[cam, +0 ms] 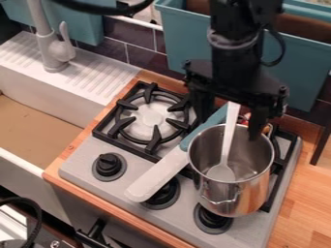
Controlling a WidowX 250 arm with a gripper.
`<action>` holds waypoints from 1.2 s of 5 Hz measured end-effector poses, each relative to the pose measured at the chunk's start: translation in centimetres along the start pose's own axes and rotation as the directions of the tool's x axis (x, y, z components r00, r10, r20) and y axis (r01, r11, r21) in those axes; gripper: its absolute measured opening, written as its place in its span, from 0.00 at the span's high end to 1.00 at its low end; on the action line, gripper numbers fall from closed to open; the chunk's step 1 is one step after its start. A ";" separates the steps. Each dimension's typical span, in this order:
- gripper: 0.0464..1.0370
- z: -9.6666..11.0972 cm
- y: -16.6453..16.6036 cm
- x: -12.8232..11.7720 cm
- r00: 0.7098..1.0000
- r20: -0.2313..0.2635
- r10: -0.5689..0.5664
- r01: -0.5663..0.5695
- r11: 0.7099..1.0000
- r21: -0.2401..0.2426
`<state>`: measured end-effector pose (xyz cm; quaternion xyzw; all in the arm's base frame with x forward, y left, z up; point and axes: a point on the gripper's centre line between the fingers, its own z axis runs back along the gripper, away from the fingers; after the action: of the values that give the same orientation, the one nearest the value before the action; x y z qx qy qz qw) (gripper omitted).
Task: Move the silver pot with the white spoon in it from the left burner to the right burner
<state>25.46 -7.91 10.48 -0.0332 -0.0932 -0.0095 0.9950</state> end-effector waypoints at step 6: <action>0.04 1.1 8.5 1.9 0.999 0.017 0.042 -0.042 0.999 0.009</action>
<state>27.38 0.64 11.35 -0.0305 -0.1012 0.0121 0.9943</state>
